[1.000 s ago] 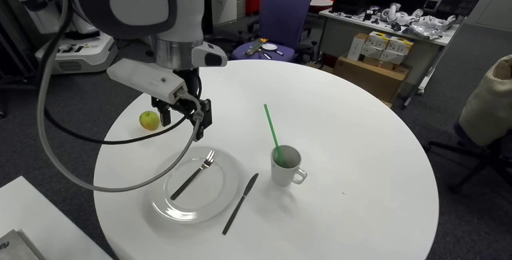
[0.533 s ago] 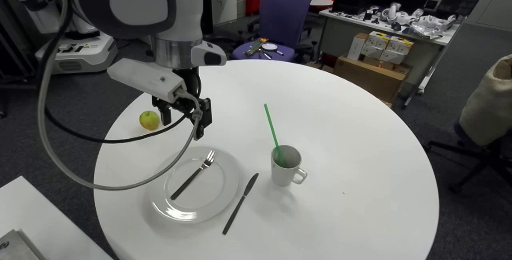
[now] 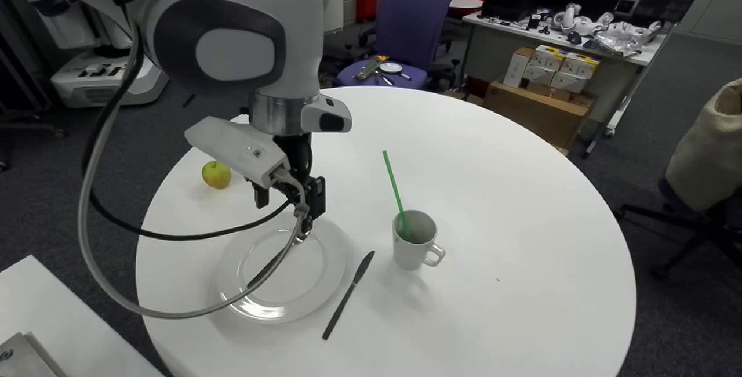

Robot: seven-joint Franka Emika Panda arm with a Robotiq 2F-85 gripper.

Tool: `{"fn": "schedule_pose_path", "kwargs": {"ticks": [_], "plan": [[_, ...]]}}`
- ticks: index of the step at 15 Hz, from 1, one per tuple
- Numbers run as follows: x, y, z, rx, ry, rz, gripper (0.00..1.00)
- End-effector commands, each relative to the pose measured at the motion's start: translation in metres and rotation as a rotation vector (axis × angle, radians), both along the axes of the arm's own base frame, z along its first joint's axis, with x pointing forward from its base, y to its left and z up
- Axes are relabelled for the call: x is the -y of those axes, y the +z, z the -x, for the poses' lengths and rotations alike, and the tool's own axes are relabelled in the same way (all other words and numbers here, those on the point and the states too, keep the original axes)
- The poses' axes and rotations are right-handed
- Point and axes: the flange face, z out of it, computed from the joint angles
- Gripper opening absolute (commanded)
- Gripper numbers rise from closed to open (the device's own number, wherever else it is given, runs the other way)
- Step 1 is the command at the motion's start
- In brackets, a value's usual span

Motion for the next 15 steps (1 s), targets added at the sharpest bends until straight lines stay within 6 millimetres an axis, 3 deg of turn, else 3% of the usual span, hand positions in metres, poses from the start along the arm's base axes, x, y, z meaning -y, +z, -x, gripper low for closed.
{"fn": "schedule_pose_path", "kwargs": {"ticks": [1,9,15], "plan": [[0.034,-0.015,-0.007,-0.039,-0.044,0.011,1.0],[0.096,-0.055,-0.016,-0.143,-0.083,0.094,1.0],[0.098,-0.072,-0.015,-0.17,-0.081,0.079,1.0]]}}
